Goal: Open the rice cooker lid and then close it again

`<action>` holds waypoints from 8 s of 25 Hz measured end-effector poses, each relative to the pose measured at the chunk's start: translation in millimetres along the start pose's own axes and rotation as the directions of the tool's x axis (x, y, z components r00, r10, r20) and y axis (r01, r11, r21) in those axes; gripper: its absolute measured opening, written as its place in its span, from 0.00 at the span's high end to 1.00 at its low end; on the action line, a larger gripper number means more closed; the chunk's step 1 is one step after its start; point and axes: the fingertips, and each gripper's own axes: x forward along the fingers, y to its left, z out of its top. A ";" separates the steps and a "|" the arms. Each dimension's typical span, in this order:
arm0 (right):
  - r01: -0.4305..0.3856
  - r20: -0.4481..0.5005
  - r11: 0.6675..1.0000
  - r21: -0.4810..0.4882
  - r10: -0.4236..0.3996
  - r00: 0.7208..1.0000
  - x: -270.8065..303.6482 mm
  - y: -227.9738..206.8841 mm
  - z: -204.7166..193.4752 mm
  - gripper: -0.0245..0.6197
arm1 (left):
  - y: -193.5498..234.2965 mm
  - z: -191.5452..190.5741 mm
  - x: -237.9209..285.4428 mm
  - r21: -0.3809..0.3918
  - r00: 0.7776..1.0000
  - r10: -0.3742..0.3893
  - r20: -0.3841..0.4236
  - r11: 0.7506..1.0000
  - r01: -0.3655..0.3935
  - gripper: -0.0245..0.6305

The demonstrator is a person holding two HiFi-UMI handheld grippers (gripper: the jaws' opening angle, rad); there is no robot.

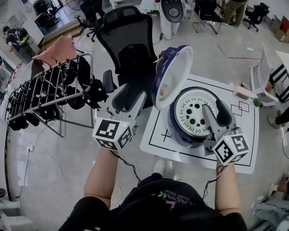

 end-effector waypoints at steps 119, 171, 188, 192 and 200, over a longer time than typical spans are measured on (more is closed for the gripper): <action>0.301 0.037 0.950 0.081 -0.304 0.952 -126.7 -127.3 -3.7 0.59 | -272.7 -121.9 125.0 0.853 0.890 -0.170 -0.422 0.259 0.454 0.71; -0.086 -0.059 0.996 0.014 0.087 0.994 -131.5 38.9 -43.8 0.96 | -224.2 -67.6 -98.3 -0.028 0.960 -0.213 -0.182 0.977 0.211 0.96; 0.181 -0.024 0.983 -0.030 -0.181 0.983 -223.8 108.8 -63.5 0.96 | -252.4 -75.3 -178.1 -0.054 0.871 -0.471 -0.141 0.882 0.469 0.96; 0.219 -0.025 0.975 -0.030 -0.219 0.975 -241.7 115.3 -64.9 0.96 | -260.4 -73.7 -188.9 -0.063 0.858 -0.495 -0.137 0.869 0.491 0.96; 0.235 -0.034 0.970 -0.059 -0.237 0.971 -264.3 119.5 -60.2 0.96 | -275.8 -63.8 -198.5 -0.077 0.854 -0.510 -0.102 0.860 0.504 0.96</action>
